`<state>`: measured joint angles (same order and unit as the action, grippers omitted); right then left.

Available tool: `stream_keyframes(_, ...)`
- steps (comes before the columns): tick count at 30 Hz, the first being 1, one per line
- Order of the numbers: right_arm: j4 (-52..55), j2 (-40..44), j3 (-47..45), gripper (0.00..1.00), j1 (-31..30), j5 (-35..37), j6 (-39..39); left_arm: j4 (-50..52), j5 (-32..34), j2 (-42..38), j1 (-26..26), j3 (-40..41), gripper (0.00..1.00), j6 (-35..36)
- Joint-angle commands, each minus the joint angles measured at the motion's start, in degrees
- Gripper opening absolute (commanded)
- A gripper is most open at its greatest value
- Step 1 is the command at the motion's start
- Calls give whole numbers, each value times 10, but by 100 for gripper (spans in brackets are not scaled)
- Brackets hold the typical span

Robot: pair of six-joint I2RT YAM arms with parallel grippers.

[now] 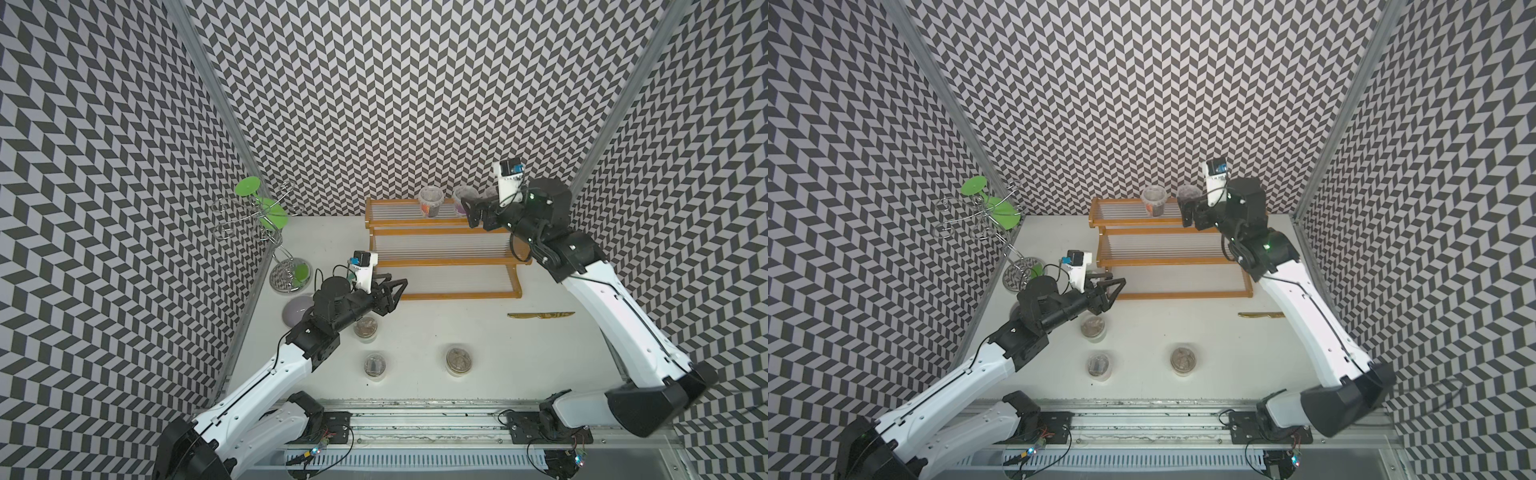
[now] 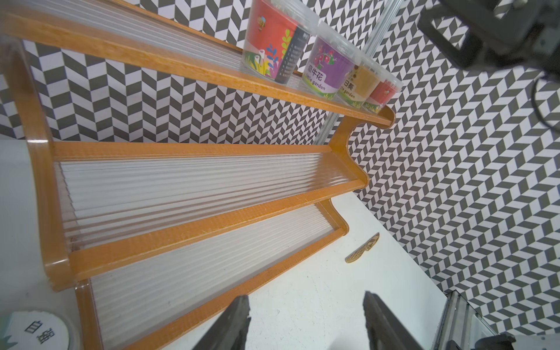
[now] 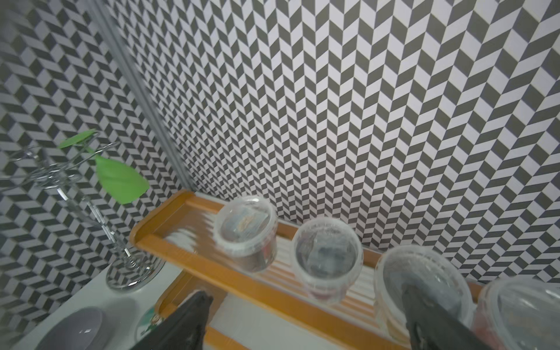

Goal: Place the seed container on the shelf
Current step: Adjust the seed jar on the shelf, then move the seed jar to the center of the board.

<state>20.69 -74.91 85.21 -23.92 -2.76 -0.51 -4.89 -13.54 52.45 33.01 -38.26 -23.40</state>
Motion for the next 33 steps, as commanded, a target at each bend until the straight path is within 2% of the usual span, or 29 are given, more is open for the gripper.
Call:
stream_keyframes(1,-144,100,-138,99,0,-80,-10,27,29,-38,1,9,71,6)
stream_keyframes(4,-247,199,-290,100,0,-189,-6,45,32,-64,-1,28,77,-2)
stream_keyframes(6,-288,237,-355,99,0,-233,9,57,41,-80,-2,46,80,-21)
stream_keyframes(9,-299,250,-411,100,-2,-302,20,71,59,-110,-4,79,86,-49)
stream_keyframes(11,-297,245,-439,99,-12,-319,27,86,77,-133,-5,98,93,-66)
stream_keyframes(12,-299,242,-455,100,-25,-318,27,97,87,-145,-5,108,99,-77)
stream_keyframes(14,-298,237,-480,99,-67,-292,12,117,101,-170,-6,124,100,-91)
stream_keyframes(19,-315,215,-535,99,-201,-149,-45,171,127,-232,-8,155,99,-149)
stream_keyframes(24,-379,188,-569,100,-275,-77,-62,200,138,-302,-9,198,100,-216)
stream_keyframes(33,-442,119,-588,99,-349,-53,-71,237,134,-398,-10,255,100,-297)
